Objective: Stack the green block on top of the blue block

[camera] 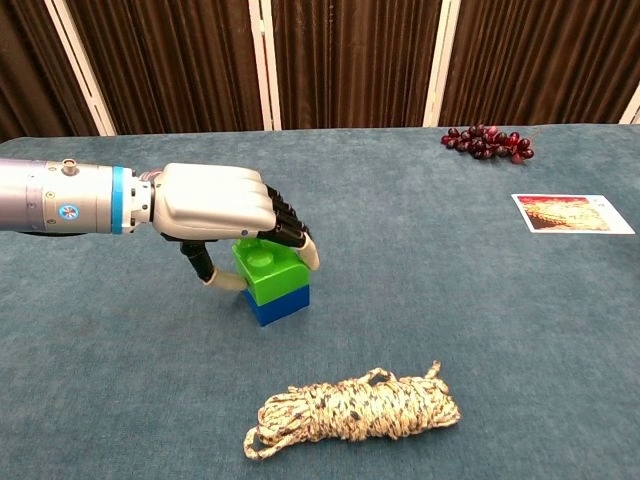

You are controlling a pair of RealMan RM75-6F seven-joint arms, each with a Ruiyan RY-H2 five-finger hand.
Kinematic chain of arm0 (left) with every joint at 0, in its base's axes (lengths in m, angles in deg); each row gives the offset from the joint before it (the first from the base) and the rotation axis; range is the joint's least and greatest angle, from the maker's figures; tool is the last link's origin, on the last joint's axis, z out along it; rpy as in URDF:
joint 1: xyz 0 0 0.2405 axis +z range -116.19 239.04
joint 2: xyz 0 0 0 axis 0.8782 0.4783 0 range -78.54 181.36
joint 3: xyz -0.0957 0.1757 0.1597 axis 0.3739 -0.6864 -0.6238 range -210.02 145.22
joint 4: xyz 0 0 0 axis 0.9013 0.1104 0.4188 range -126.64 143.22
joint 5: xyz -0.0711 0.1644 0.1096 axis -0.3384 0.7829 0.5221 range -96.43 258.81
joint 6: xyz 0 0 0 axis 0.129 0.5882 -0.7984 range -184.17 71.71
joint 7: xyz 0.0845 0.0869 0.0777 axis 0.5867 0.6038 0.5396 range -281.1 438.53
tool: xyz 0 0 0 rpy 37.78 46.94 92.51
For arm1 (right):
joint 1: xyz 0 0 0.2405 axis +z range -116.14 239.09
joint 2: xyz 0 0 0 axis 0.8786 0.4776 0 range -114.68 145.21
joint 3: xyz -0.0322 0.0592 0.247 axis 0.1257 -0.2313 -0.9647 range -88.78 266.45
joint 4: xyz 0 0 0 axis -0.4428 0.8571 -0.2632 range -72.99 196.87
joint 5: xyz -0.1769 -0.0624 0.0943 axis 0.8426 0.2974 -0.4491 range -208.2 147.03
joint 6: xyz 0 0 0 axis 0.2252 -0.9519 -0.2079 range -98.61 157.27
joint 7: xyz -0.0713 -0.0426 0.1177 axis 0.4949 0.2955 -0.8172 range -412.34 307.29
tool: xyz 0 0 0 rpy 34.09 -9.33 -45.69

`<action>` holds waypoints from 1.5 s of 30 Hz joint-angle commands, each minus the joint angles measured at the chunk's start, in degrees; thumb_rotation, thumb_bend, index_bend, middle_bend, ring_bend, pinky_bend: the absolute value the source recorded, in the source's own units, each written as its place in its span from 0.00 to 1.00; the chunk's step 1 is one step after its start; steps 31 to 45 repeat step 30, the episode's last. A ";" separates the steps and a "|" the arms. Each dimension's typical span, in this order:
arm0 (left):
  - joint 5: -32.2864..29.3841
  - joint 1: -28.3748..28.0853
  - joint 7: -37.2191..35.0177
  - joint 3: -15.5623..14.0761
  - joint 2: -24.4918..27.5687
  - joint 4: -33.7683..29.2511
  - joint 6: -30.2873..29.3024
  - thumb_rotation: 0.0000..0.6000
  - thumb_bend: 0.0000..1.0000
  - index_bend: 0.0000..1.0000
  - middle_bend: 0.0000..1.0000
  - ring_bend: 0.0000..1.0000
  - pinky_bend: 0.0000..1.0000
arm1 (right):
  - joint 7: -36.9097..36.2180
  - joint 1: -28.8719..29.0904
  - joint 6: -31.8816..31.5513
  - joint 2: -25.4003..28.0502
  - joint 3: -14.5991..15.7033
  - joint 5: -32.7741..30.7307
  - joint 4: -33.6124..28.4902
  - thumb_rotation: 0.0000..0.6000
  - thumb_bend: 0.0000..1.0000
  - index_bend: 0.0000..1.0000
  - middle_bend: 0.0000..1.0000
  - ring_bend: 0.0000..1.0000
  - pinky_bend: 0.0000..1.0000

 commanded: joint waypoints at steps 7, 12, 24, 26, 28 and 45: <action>-0.83 1.18 3.04 0.59 4.03 -4.39 -4.23 1.00 0.06 0.00 0.00 0.00 0.01 | -0.52 -0.31 -0.22 0.66 0.10 0.62 -0.93 1.00 0.00 0.00 0.00 0.00 0.00; -8.14 4.92 11.21 3.73 9.60 -13.22 -2.08 1.00 0.00 0.00 0.00 0.00 0.00 | -1.25 -0.67 -0.90 1.34 0.48 2.08 -2.02 1.00 0.00 0.00 0.00 0.00 0.00; -36.73 27.06 31.72 12.98 20.36 -37.02 -17.28 1.00 0.00 0.00 0.00 0.00 0.00 | 0.10 -1.14 -1.32 1.81 1.83 4.64 -2.11 1.00 0.00 0.00 0.00 0.00 0.00; -40.81 31.26 35.43 12.69 22.14 -42.62 -20.79 1.00 0.00 0.00 0.00 0.00 0.00 | 0.62 -1.36 -1.88 1.83 1.88 5.03 -2.17 1.00 0.00 0.00 0.00 0.00 0.00; -42.12 33.93 37.00 12.05 22.96 -45.52 -23.17 1.00 0.00 0.00 0.00 0.00 0.00 | 0.91 -1.55 -2.33 1.89 1.84 5.22 -2.30 1.00 0.00 0.00 0.00 0.00 0.00; -42.90 36.93 38.04 10.91 23.47 -47.46 -25.79 1.00 0.00 0.00 0.00 0.00 0.00 | 1.25 -1.77 -2.73 2.04 1.88 5.43 -2.43 1.00 0.00 0.00 0.00 0.00 0.00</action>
